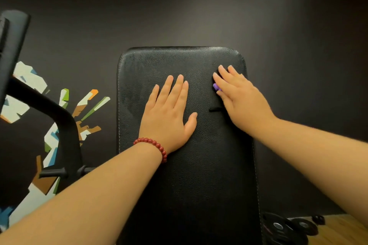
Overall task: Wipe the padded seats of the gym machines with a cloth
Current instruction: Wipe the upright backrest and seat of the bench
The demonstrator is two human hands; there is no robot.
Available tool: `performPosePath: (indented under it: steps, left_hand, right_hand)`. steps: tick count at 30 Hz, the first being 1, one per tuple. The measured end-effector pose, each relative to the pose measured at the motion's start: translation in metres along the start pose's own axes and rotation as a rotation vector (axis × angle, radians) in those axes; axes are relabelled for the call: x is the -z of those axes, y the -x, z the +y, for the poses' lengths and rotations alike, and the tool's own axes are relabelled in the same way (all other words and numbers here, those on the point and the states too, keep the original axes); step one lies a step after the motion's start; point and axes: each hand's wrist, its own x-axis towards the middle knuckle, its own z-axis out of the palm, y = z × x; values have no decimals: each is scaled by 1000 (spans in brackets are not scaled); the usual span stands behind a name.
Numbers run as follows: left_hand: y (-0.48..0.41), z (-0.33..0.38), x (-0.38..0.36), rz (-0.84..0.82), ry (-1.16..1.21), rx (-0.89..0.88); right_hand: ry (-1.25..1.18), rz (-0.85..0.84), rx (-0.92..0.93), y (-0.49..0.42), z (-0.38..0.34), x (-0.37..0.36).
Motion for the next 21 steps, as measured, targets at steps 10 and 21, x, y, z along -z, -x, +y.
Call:
performPosePath:
  steps: [10, 21]
  left_hand:
    - [0, 1, 1, 24, 25, -18]
    - [6, -1, 3, -14, 33, -47]
  right_hand:
    - [131, -84, 270, 19, 10, 3]
    - [66, -87, 201, 32, 3, 0]
